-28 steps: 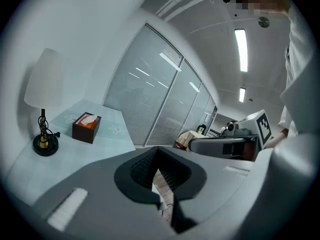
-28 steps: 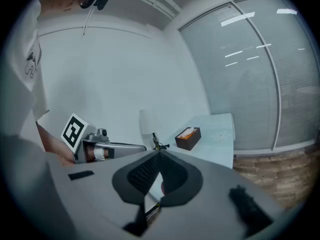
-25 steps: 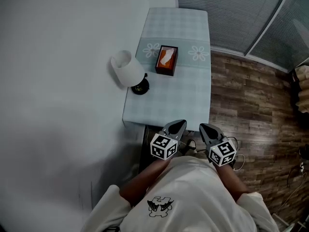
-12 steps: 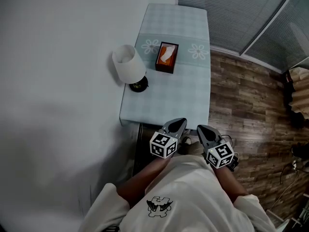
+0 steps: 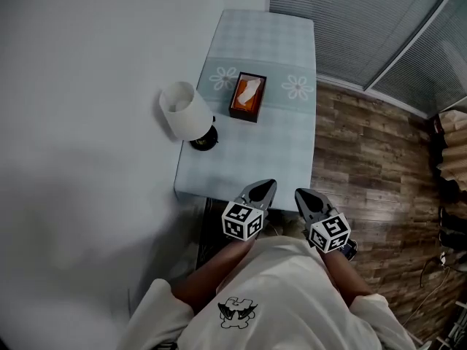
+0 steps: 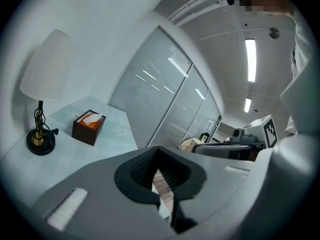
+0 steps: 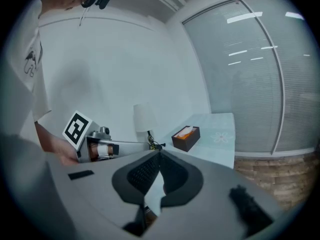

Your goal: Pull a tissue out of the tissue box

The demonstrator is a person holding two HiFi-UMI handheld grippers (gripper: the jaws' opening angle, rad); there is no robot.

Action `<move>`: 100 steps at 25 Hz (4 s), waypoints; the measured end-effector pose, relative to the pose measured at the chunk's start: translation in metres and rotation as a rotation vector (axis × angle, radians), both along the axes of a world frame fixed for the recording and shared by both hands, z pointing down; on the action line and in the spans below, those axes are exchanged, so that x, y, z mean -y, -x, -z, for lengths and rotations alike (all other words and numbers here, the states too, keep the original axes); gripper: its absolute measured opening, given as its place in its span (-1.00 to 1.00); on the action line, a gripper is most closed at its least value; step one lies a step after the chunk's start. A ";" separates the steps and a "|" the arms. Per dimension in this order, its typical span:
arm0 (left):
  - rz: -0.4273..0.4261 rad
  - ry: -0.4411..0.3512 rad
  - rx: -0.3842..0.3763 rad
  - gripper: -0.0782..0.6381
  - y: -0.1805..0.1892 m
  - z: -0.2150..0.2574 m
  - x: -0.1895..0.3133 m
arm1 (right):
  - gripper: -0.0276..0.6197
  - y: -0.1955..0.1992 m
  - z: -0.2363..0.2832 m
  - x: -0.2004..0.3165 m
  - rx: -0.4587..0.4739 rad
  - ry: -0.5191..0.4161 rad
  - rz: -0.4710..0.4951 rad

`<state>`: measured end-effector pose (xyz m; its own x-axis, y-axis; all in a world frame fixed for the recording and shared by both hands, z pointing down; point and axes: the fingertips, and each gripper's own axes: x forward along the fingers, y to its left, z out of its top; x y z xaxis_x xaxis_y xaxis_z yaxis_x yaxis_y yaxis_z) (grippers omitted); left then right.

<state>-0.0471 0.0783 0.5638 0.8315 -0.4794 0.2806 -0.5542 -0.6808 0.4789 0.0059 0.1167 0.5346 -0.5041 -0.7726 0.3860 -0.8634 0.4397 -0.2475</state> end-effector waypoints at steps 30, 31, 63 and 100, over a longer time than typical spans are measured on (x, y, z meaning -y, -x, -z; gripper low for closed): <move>0.291 -0.005 0.134 -0.77 -0.097 0.013 0.137 | -0.89 -0.087 0.007 0.161 0.081 0.024 0.252; 0.298 -0.004 0.132 -0.77 -0.092 0.014 0.139 | -0.89 -0.085 0.008 0.163 0.075 0.023 0.255; 0.329 0.061 0.304 -0.77 0.012 -0.078 0.324 | -0.63 0.016 -0.113 0.401 -0.201 0.129 0.418; 0.343 0.066 0.327 -0.77 0.020 -0.075 0.323 | -0.87 0.025 -0.108 0.402 -0.251 0.097 0.449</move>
